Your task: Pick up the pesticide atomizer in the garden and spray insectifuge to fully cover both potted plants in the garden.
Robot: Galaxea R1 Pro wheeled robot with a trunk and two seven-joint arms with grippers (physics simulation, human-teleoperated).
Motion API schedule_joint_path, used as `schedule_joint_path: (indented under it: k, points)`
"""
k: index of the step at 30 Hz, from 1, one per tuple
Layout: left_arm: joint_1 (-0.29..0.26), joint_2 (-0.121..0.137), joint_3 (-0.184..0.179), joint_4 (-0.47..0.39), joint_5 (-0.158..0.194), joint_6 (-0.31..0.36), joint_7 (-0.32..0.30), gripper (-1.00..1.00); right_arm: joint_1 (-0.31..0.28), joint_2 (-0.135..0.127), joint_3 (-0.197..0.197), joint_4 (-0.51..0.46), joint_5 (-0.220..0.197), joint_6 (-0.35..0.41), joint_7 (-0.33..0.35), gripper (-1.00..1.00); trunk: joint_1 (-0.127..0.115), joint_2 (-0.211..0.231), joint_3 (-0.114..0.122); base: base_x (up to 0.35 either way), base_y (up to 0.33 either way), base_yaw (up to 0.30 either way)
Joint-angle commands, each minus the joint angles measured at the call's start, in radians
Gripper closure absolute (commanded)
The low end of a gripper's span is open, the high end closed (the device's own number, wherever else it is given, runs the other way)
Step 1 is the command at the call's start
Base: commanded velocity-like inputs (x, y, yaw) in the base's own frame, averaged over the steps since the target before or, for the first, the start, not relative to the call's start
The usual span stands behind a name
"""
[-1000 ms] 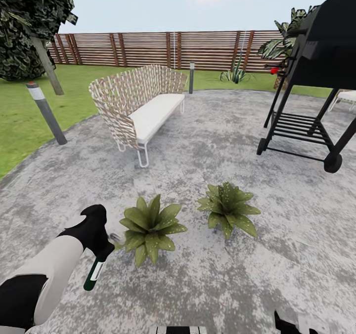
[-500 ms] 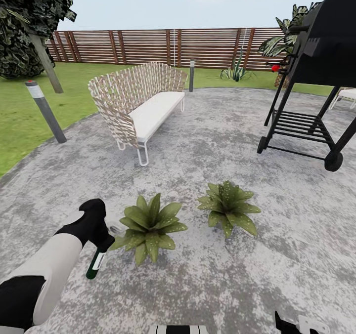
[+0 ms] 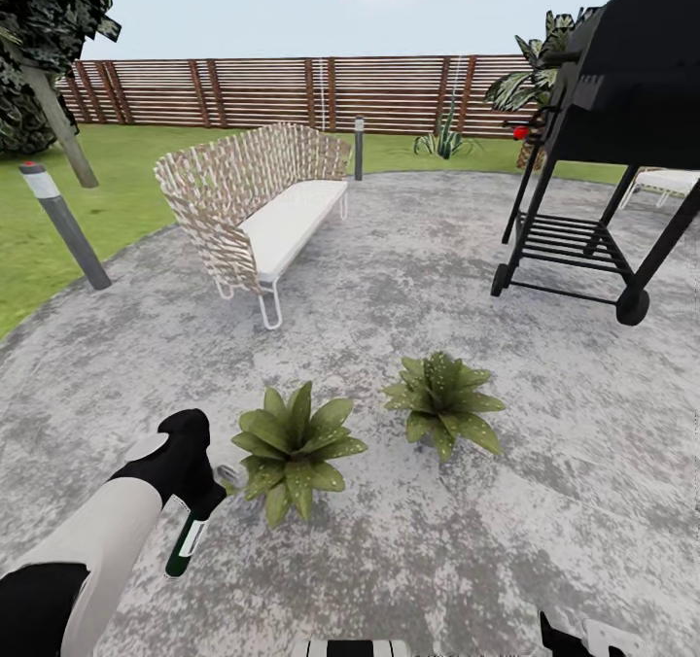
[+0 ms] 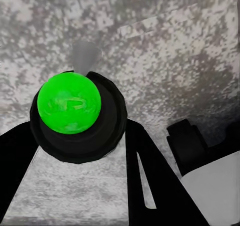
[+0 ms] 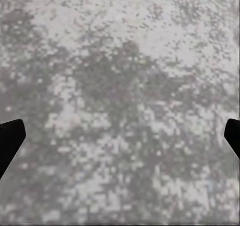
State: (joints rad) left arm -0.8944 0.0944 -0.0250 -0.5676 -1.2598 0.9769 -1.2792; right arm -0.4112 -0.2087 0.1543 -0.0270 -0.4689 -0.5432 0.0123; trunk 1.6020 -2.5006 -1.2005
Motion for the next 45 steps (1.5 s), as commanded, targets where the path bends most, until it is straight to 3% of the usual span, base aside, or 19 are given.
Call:
schedule_joint_path:
  k: [1,12,16,17,19,23,27,36,45]
  points:
    - [0.000,0.001,-0.003,-0.003,-0.007,0.009,-0.009,1.00,0.000,0.000,0.008,0.001,-0.010,-0.003,0.001,-1.00,0.000,0.000,-0.001,0.000,0.021,-0.287]
    - [-0.013,0.002,-0.008,-0.020,-0.016,0.003,-0.048,1.00,0.000,-0.001,0.008,0.002,-0.010,-0.003,0.000,-1.00,0.000,0.000,-0.001,-0.164,0.001,-0.085]
    - [-0.022,-0.010,-0.006,-0.021,-0.012,0.003,-0.048,1.00,0.000,-0.001,0.008,0.002,-0.009,-0.003,0.000,-1.00,0.000,0.000,-0.001,-0.226,0.000,0.000]
    - [-0.043,-0.037,-0.007,-0.021,-0.014,0.004,-0.049,1.00,0.000,-0.001,0.008,0.002,-0.010,-0.003,0.000,-1.00,0.000,0.000,-0.001,-0.021,0.000,0.000]
    - [-0.072,-0.051,-0.007,-0.021,-0.015,0.006,-0.053,1.00,0.000,-0.001,0.008,0.002,-0.010,-0.003,0.000,-1.00,0.000,0.000,-0.001,-0.008,0.000,0.000]
    - [-0.152,-0.044,-0.006,-0.019,-0.008,0.008,-0.063,1.00,0.000,-0.001,0.008,0.002,-0.010,-0.003,0.000,-1.00,0.000,0.000,-0.001,-0.001,0.000,0.000]
    - [-0.203,-0.039,-0.007,-0.020,-0.019,0.009,-0.121,1.00,0.000,-0.001,0.008,0.002,-0.010,-0.003,0.000,-1.00,0.000,0.000,-0.001,0.000,0.000,0.000]
    - [-0.205,-0.038,-0.010,-0.018,-0.032,0.009,-0.134,1.00,0.000,-0.001,0.008,0.001,-0.009,-0.003,0.001,-1.00,0.000,0.000,-0.001,0.038,0.064,0.000]
    - [-0.197,-0.038,-0.010,-0.018,-0.034,0.008,-0.134,1.00,0.000,-0.001,0.008,0.001,-0.010,-0.003,0.001,-1.00,0.000,0.000,-0.001,0.014,0.322,-0.249]
